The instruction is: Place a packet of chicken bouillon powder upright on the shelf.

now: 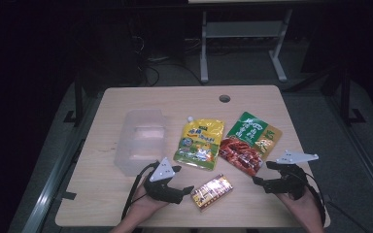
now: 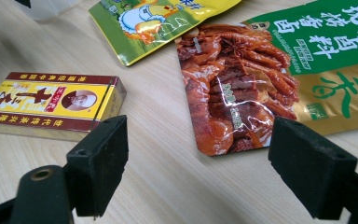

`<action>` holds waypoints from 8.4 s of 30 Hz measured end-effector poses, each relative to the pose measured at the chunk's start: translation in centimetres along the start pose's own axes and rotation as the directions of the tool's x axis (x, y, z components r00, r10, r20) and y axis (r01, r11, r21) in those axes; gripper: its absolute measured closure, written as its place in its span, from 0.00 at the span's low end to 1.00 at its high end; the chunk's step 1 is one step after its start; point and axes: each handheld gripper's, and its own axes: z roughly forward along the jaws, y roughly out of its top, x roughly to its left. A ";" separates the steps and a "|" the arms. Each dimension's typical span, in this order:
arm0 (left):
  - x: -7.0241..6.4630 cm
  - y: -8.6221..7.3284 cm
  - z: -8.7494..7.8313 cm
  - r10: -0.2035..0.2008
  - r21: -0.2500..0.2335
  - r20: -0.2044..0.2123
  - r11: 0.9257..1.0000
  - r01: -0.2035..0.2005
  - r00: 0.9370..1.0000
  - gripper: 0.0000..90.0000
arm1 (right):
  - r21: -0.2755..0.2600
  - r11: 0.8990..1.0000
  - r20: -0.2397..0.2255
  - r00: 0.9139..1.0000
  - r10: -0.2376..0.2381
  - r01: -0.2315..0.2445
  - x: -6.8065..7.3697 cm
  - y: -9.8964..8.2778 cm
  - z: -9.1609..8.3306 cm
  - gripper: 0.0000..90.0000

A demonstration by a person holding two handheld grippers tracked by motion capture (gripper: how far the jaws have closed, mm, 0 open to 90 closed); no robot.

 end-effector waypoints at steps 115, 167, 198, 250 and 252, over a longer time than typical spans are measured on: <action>3.0 5.0 8.4 0.042 0.273 -0.230 0.962 0.023 0.972 0.86 | 0.246 0.930 0.053 0.962 0.268 -0.273 -5.4 15.0 18.7 0.46; 3.4 5.2 7.9 -0.044 0.206 -0.180 0.975 0.082 0.983 0.71 | 0.224 0.957 -0.016 0.981 0.192 -0.183 -2.9 16.3 17.6 1.00; 3.4 7.1 6.3 -0.141 0.066 -0.200 0.985 0.157 0.969 0.27 | -0.076 0.986 0.069 0.987 -0.145 0.150 0.8 15.5 4.5 1.00; 3.6 8.8 7.6 -0.125 0.038 -0.092 0.991 0.129 0.988 0.30 | -0.051 0.983 -0.155 0.971 -0.184 0.179 1.0 9.5 4.0 0.91; 3.6 8.8 7.5 -0.120 0.043 -0.092 0.991 0.125 0.988 0.30 | -0.048 0.984 -0.163 0.971 -0.175 0.169 1.0 9.5 4.0 0.95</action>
